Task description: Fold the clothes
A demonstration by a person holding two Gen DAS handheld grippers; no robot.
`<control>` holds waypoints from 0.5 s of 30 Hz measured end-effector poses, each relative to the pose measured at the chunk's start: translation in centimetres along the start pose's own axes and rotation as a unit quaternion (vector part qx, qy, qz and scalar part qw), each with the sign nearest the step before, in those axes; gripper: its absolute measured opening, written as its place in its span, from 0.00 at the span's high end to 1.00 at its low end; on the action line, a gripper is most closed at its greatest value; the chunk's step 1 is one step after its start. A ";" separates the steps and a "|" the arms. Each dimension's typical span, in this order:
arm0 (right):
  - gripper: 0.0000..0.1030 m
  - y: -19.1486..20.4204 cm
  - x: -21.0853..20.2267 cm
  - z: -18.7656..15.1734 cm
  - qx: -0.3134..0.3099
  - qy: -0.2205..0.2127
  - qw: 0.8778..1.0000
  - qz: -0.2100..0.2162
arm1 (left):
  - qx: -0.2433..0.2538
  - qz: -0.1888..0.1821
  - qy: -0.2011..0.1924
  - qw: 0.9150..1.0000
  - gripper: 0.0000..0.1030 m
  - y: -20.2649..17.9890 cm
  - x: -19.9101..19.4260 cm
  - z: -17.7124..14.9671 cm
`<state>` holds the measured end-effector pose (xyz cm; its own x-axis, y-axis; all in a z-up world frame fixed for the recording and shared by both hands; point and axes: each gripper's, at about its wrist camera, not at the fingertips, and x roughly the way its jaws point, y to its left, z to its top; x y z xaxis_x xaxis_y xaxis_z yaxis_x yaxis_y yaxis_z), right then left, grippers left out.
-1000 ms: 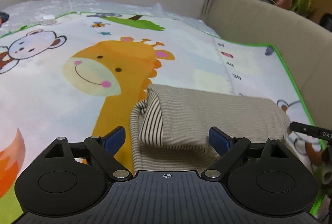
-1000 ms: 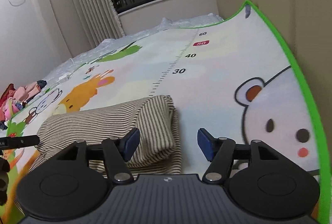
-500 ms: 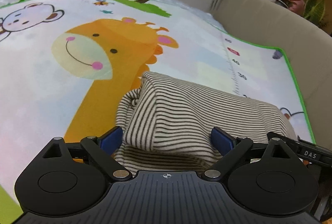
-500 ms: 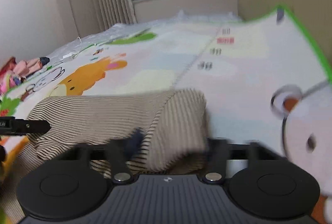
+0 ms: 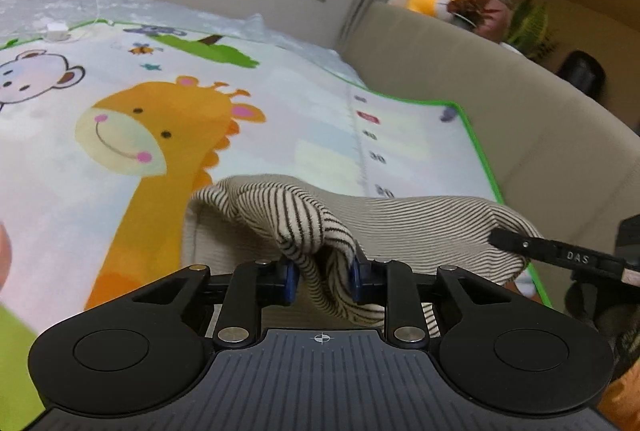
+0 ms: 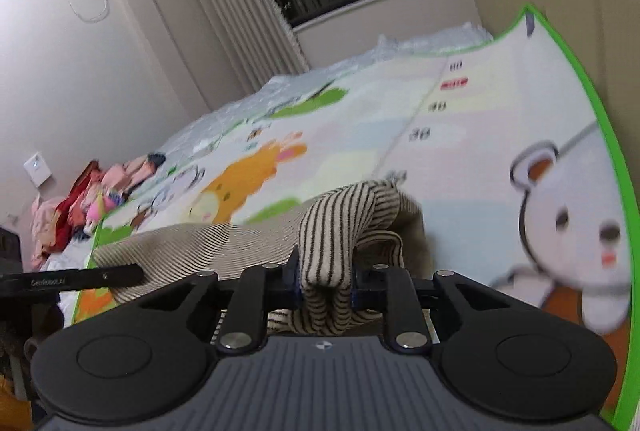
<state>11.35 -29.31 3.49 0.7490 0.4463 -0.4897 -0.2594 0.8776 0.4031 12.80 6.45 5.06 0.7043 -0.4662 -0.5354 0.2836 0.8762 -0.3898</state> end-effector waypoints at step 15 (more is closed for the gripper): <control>0.45 -0.9 0.3 0.6 -0.045 -0.014 0.997 -0.065 | -0.033 0.040 0.062 0.997 0.30 1.3 -1.5 -3.1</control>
<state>12.17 -30.10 3.46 0.7963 0.3238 -0.5110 -0.2118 0.9405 0.2658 10.05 7.88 3.06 0.6366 -0.4095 -0.6535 0.1835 0.9035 -0.3874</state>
